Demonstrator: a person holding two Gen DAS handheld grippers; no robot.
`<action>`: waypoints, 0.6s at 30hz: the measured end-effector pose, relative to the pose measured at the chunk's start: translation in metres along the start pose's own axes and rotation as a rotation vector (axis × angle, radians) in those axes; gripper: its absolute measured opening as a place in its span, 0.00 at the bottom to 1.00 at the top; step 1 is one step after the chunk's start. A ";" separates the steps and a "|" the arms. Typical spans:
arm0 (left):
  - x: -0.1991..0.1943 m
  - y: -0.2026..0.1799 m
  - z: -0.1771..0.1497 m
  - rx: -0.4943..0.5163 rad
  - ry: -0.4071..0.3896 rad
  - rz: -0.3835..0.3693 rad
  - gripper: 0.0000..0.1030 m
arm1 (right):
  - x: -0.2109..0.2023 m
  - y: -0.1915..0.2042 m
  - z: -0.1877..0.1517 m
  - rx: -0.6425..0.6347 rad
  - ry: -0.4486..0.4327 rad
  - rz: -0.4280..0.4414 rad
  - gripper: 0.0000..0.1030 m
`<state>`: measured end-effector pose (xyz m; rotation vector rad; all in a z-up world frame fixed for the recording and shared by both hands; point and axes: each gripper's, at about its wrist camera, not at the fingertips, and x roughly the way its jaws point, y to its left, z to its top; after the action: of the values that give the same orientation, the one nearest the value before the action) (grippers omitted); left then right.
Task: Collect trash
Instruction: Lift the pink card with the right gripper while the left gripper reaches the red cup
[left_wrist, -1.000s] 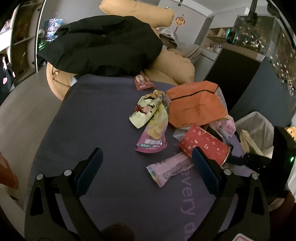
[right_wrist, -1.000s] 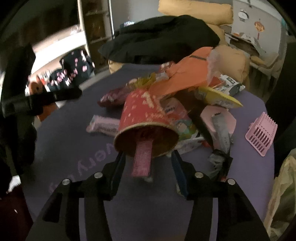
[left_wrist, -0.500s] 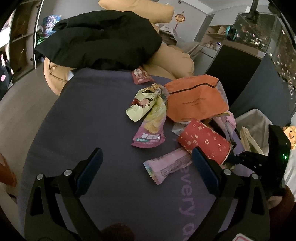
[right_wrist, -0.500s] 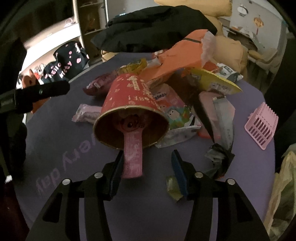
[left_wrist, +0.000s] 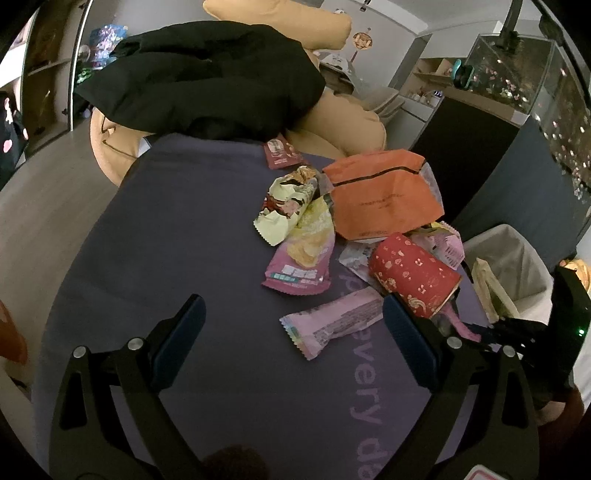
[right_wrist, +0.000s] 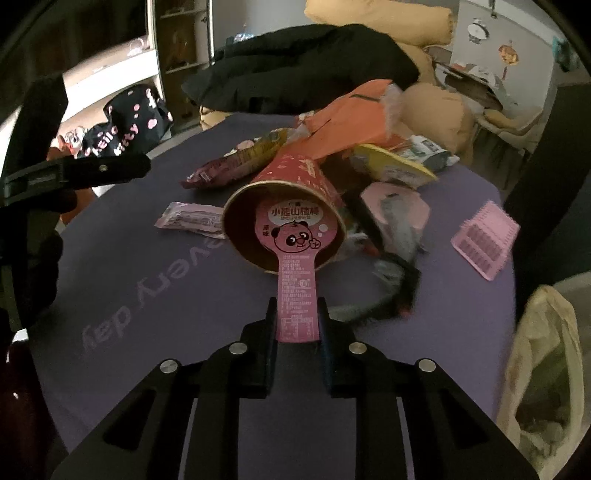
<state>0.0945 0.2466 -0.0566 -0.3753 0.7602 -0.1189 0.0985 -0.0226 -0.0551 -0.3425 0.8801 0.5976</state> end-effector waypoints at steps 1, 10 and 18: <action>0.001 -0.002 -0.001 0.002 0.002 -0.002 0.89 | -0.006 -0.003 -0.004 0.013 -0.007 0.000 0.19; 0.004 -0.037 -0.008 0.080 0.022 -0.071 0.89 | -0.053 -0.029 -0.050 0.132 -0.014 -0.031 0.19; 0.012 -0.086 -0.021 0.246 0.017 -0.055 0.89 | -0.060 -0.044 -0.083 0.210 0.010 -0.101 0.51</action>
<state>0.0917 0.1575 -0.0460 -0.1617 0.7430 -0.2648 0.0453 -0.1207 -0.0556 -0.1987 0.9205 0.4067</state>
